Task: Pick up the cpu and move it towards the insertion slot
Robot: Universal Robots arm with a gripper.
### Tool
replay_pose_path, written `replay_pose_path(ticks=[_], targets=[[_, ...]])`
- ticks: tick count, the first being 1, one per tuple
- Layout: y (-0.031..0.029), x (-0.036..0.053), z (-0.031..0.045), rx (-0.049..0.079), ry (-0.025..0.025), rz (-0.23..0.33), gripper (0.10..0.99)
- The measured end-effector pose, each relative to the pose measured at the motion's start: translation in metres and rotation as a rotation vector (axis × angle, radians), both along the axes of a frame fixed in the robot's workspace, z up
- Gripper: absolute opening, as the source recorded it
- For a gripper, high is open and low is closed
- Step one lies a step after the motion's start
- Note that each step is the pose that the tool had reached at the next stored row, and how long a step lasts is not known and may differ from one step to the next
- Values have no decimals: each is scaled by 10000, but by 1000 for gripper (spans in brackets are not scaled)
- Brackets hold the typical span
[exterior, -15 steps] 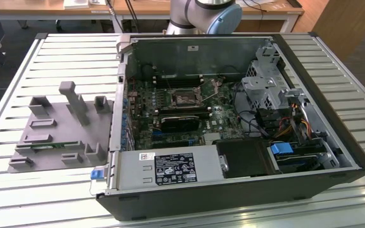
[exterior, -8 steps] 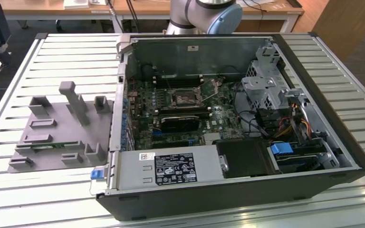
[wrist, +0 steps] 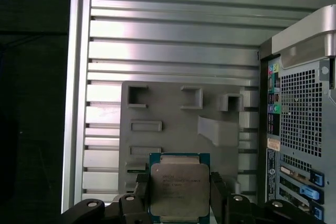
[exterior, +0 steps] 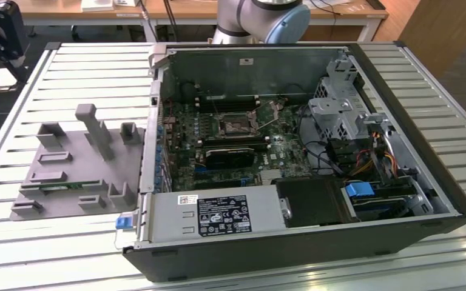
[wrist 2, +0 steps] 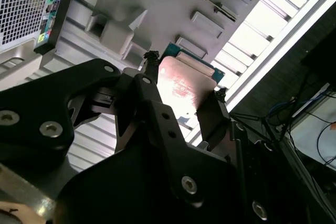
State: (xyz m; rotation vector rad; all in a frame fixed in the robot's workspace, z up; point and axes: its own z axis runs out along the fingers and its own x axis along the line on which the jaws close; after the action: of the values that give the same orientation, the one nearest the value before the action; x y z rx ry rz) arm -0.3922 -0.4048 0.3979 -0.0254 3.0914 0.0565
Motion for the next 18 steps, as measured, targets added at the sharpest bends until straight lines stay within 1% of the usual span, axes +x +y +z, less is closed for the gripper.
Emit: replay_pose_path(ticks=[13,18], targets=[[0,324,0,0,2,0,537],[0,473,0,0,4,1,537]])
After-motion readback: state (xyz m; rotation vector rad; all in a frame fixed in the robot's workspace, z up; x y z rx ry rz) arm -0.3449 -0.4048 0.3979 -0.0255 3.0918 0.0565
